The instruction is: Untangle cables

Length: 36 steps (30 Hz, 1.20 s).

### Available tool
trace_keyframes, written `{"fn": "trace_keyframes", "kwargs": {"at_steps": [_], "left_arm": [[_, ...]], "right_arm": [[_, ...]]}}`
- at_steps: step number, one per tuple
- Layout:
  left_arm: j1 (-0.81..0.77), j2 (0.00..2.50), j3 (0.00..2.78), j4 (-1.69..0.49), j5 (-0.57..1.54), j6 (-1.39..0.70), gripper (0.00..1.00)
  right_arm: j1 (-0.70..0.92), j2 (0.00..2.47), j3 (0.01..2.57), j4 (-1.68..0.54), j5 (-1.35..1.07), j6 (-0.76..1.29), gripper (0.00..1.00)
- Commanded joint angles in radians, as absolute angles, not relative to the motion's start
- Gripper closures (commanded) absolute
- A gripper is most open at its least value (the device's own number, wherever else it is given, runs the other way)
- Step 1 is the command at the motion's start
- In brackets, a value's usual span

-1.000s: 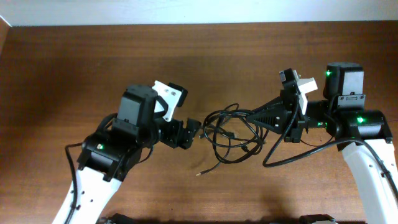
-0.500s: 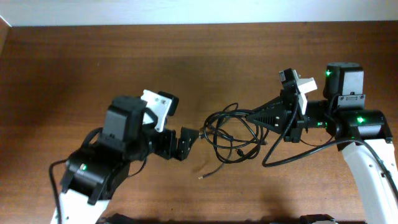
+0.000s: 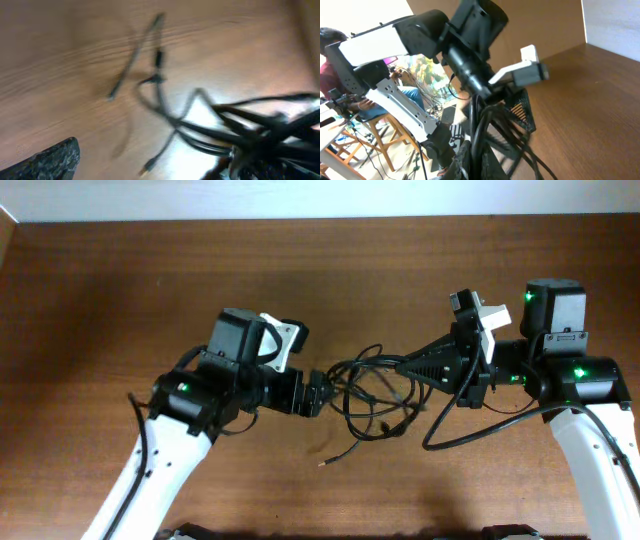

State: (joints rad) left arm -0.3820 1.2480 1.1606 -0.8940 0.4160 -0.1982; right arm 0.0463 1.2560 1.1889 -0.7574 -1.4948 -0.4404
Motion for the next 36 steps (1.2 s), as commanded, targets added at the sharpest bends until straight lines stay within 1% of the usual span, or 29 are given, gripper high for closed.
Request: {"fn": "trace_keyframes", "kwargs": {"at_steps": [1, 7, 9, 11, 14, 17, 19, 22, 24, 27, 34, 36], "left_arm": [[-0.377, 1.311, 1.166, -0.981, -0.009, -0.408, 0.01], [-0.376, 1.367, 1.166, -1.105, -0.129, -0.645, 0.01], [-0.374, 1.367, 1.166, -1.129, -0.129, -0.671, 0.01], [-0.328, 1.367, 1.166, -1.176, -0.132, -0.714, 0.01], [-0.257, 1.367, 1.166, -1.198, -0.126, -0.75, 0.01], [-0.181, 1.367, 1.166, -1.186, -0.049, -0.763, 0.01], [-0.175, 1.367, 1.166, -1.166, -0.019, -0.755, 0.01], [-0.176, 1.367, 1.166, -1.116, 0.051, -0.643, 0.01], [-0.176, 1.367, 1.166, -1.061, 0.151, -0.495, 0.01], [-0.176, 1.367, 1.166, -0.969, 0.453, -0.184, 0.01], [-0.176, 1.367, 1.166, -0.973, 0.541, -0.092, 0.01], [-0.176, 1.367, 1.166, -0.969, 0.675, 0.031, 0.01]], "right_arm": [[0.043, 1.252, 1.195, -0.754, -1.552, -0.436, 0.96], [0.043, 1.252, 1.195, -0.744, -1.544, -0.435, 0.96], [0.038, 1.252, 1.195, -0.744, -1.514, -0.425, 0.96], [-0.009, 1.252, 1.195, -0.744, -1.512, -0.383, 0.96], [-0.063, 1.252, 1.195, -0.756, -1.511, -0.38, 0.96], [-0.1, 1.252, 1.195, -0.767, -1.511, -0.38, 0.96], [-0.099, 1.252, 1.195, -0.766, -1.511, -0.38, 0.96], [-0.099, 1.252, 1.195, -0.767, -1.511, -0.38, 0.96], [-0.099, 1.252, 1.195, -0.77, -1.512, -0.38, 0.96], [-0.099, 1.252, 1.195, -0.77, -1.515, -0.38, 0.96], [-0.099, 1.252, 1.195, -0.77, -1.536, -0.38, 0.96], [-0.099, 1.252, 1.195, -0.77, -1.538, -0.374, 0.96]]}}
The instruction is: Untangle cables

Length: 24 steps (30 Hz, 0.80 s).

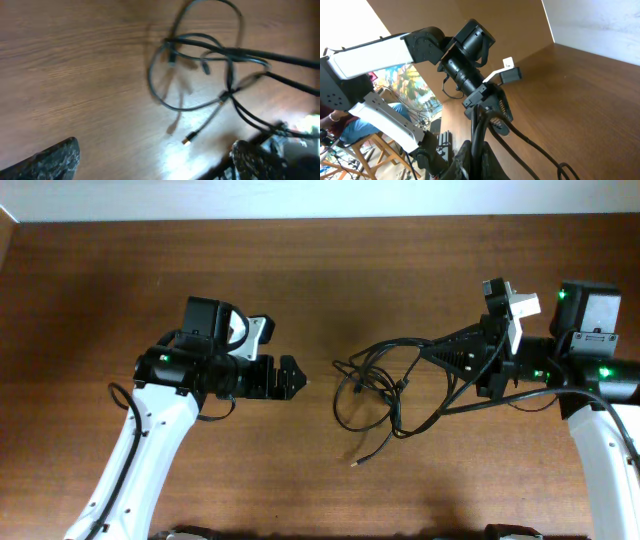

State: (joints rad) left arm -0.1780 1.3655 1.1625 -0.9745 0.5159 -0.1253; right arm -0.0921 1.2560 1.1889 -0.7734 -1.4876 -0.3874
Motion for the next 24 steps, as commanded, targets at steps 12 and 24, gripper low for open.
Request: {"fn": "trace_keyframes", "kwargs": {"at_steps": [12, 24], "left_arm": [[-0.313, 1.451, 1.166, -0.687, 0.168, 0.327, 0.01], [-0.313, 1.718, 1.166, -0.525, 0.741, 0.735, 0.01]], "right_arm": [[-0.099, 1.252, 1.195, -0.77, -1.552, -0.357, 0.96], [-0.099, 1.252, 1.195, -0.743, -1.552, -0.357, 0.96]]}}
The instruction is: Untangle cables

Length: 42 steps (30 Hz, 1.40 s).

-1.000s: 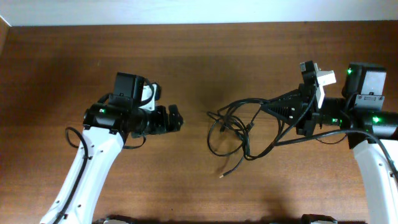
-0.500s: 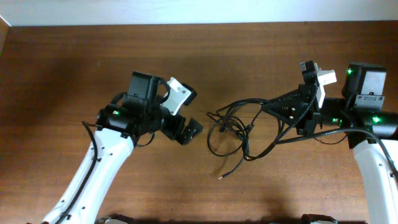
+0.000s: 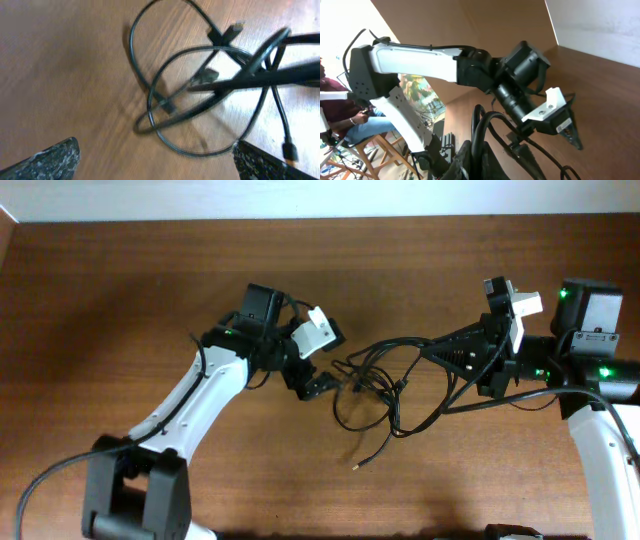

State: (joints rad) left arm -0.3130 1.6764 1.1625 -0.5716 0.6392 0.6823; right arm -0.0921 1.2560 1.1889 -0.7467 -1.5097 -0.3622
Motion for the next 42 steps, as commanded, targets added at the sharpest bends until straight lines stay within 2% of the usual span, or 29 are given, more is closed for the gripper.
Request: {"fn": "trace_keyframes", "kwargs": {"at_steps": [1, 2, 4, 5, 6, 7, 8, 11, 14, 19, 25, 29, 33, 37, 40, 42], "left_arm": [[-0.314, 1.731, 1.166, -0.5, 0.766, 0.735, 0.07], [-0.315, 1.743, 1.166, -0.484, 0.787, 0.735, 0.12], [-0.321, 1.773, 1.166, -0.467, 0.804, 0.735, 0.14], [-0.326, 1.787, 1.166, -0.461, 0.812, 0.735, 0.21], [-0.334, 1.801, 1.166, -0.455, 0.816, 0.735, 0.46], [-0.337, 1.806, 1.166, -0.456, 0.816, 0.735, 0.91], [-0.337, 1.805, 1.166, -0.456, 0.817, 0.73, 1.0], [-0.298, 1.749, 1.192, -0.456, 0.824, 0.585, 1.0], [-0.19, 1.606, 1.274, -0.456, 0.824, 0.314, 1.0], [0.015, 1.307, 1.35, -0.456, 0.778, 0.088, 1.0], [0.25, 1.155, 1.35, -0.465, 0.755, -0.016, 1.0], [0.373, 1.15, 1.35, -0.512, 0.756, -0.016, 1.0], [0.396, 1.15, 1.35, -0.517, 0.773, -0.016, 1.0], [0.396, 1.15, 1.35, -0.572, 0.549, -0.084, 1.0], [0.403, 1.15, 1.35, -0.639, 0.249, -0.16, 1.0], [0.403, 1.151, 1.35, -0.657, 0.168, -0.172, 1.0]], "right_arm": [[-0.099, 1.252, 1.195, -0.743, -1.552, -0.357, 0.96], [-0.099, 1.252, 1.195, -0.743, -1.552, -0.357, 0.96], [-0.099, 1.252, 1.195, -0.743, -1.552, -0.357, 0.96], [-0.099, 1.252, 1.195, -0.743, -1.552, -0.357, 0.96], [-0.099, 1.252, 1.195, -0.743, -1.552, -0.357, 0.96], [-0.099, 1.252, 1.195, -0.743, -1.552, -0.357, 0.96], [-0.099, 1.252, 1.195, -0.743, -1.552, -0.357, 0.96], [-0.099, 1.252, 1.195, -0.744, -1.552, -0.357, 0.96], [-0.099, 1.252, 1.195, -0.762, -1.464, -0.356, 0.96], [-0.1, 1.252, 1.195, -0.876, -0.997, -0.227, 0.96], [-0.11, 1.252, 1.195, -0.932, -0.594, -0.113, 0.96], [-0.263, 1.252, 1.195, -0.993, -0.548, -0.114, 0.96], [-0.382, 1.252, 1.195, -1.022, -0.702, -0.183, 0.96], [-0.425, 1.252, 1.195, -1.023, -0.702, -0.205, 0.96], [-0.492, 1.252, 1.195, -1.045, -0.642, -0.205, 0.96], [-0.541, 1.252, 1.195, -1.061, -0.643, -0.21, 0.96]]}}
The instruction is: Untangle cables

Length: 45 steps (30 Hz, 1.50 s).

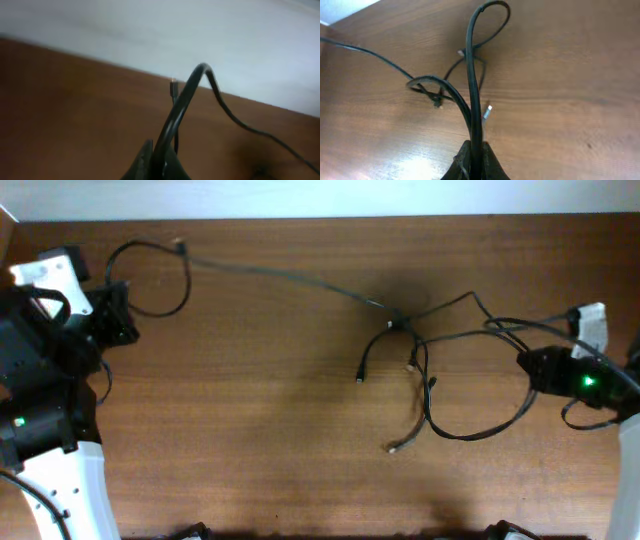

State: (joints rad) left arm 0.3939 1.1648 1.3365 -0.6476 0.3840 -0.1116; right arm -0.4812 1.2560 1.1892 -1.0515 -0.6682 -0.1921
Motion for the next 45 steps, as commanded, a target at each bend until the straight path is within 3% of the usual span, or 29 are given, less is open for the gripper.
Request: {"fn": "trace_keyframes", "kwargs": {"at_steps": [1, 7, 10, 13, 17, 23, 25, 26, 27, 28, 29, 36, 42, 45], "left_arm": [[0.403, 1.151, 1.35, -0.661, 0.139, -0.185, 1.0], [0.416, 1.151, 1.35, -0.695, 0.047, -0.27, 1.0], [0.415, 1.151, 1.35, -0.691, 0.191, -0.212, 1.0], [0.415, 1.156, 1.35, -0.69, 0.519, -0.134, 1.0], [0.377, 1.157, 1.35, -0.706, 0.756, -0.107, 1.0], [0.157, 1.157, 1.349, -0.776, 0.751, -0.025, 1.0], [0.073, 1.157, 1.349, -0.787, 0.682, -0.025, 1.0], [0.044, 1.157, 1.349, -0.796, 0.657, -0.025, 0.97], [0.015, 1.157, 1.349, -0.801, 0.655, -0.024, 0.74], [-0.02, 1.157, 1.349, -0.806, 0.655, -0.016, 0.33], [-0.04, 1.157, 1.349, -0.807, 0.654, 0.004, 0.03], [-0.105, 1.157, 1.349, -0.891, 0.584, 0.025, 0.01], [-0.105, 1.157, 1.349, -0.956, 0.578, 0.073, 0.01], [-0.105, 1.157, 1.349, -0.997, 0.514, 0.073, 0.01]], "right_arm": [[-0.565, 1.252, 1.195, -1.066, -0.643, -0.21, 0.96], [-0.623, 1.252, 1.195, -1.079, -0.728, -0.24, 0.96], [-0.622, 1.252, 1.195, -1.106, -0.893, -0.325, 0.96], [-0.606, 1.252, 1.195, -1.155, -1.168, -0.432, 0.96], [-0.461, 1.252, 1.195, -1.135, -1.374, -0.434, 0.96], [-0.228, 1.252, 1.195, -1.05, -1.385, -0.434, 0.96], [-0.181, 1.252, 1.195, -1.014, -1.38, -0.434, 0.87], [-0.17, 1.252, 1.195, -1.011, -1.376, -0.434, 0.72], [-0.169, 1.252, 1.195, -1.011, -1.371, -0.434, 0.57], [-0.17, 1.252, 1.195, -1.011, -1.351, -0.429, 0.39], [-0.17, 1.252, 1.195, -1.014, -1.333, -0.429, 0.34], [-0.17, 1.252, 1.195, -1.018, -1.283, -0.399, 0.31], [-0.169, 1.252, 1.195, -1.144, -0.916, -0.332, 0.16], [-0.169, 1.252, 1.195, -1.212, -0.751, -0.331, 0.14]]}}
